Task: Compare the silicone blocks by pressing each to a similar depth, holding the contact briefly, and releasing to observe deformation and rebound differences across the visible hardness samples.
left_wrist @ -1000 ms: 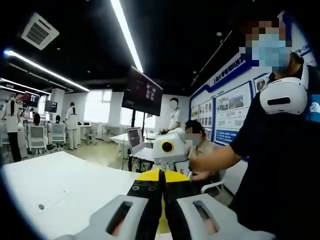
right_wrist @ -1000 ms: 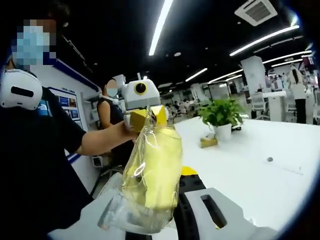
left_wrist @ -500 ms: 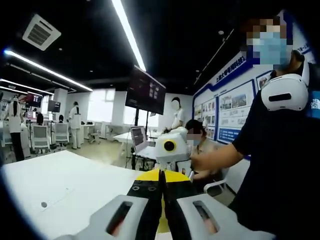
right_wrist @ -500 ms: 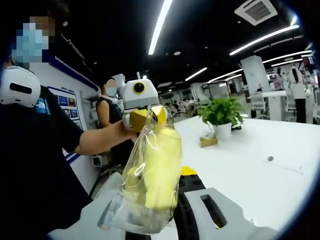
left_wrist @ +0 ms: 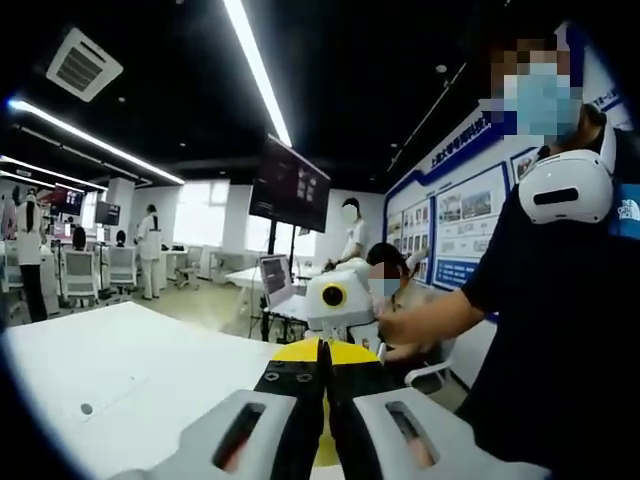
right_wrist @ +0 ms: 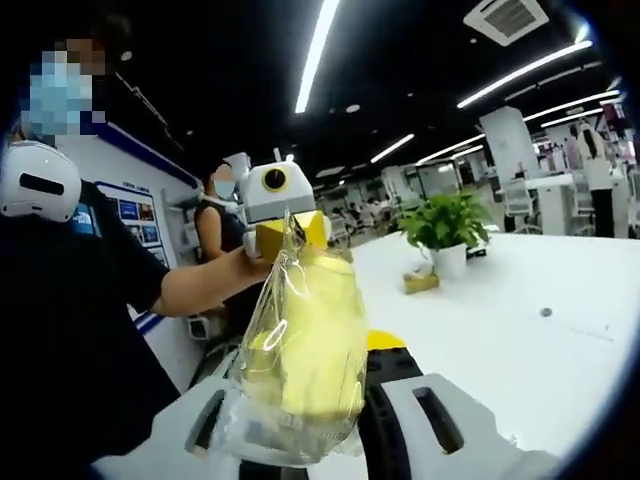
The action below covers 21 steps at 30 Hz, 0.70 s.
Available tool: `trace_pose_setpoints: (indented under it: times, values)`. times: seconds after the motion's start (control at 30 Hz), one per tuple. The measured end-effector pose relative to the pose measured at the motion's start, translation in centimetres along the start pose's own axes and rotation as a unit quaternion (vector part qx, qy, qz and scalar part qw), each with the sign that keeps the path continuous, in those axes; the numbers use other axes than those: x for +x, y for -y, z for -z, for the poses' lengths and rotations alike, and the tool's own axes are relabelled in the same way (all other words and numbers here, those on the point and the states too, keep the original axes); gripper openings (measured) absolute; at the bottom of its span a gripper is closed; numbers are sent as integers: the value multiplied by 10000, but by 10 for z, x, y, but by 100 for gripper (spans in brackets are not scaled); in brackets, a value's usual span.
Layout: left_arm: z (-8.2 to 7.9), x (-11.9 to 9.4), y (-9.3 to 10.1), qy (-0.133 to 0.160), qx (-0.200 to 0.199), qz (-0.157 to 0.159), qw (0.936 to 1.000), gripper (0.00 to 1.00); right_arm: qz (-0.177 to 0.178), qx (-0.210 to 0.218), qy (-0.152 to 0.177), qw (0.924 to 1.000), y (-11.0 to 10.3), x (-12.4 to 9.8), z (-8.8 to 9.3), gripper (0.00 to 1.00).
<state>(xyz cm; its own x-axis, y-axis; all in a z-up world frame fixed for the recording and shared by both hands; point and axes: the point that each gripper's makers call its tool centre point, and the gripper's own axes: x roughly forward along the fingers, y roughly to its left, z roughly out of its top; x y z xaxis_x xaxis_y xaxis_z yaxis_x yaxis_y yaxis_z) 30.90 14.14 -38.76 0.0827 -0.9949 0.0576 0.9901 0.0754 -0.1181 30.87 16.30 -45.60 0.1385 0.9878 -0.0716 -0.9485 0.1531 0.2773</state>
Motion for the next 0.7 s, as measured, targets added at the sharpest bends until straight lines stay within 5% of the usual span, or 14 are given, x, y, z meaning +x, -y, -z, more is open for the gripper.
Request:
trace_pose_setpoints:
  times: [0.7]
  values:
    - [9,-8,-8,-58,-4,-244,9997,0,741,-185,425,9962,24,-5,-1,80]
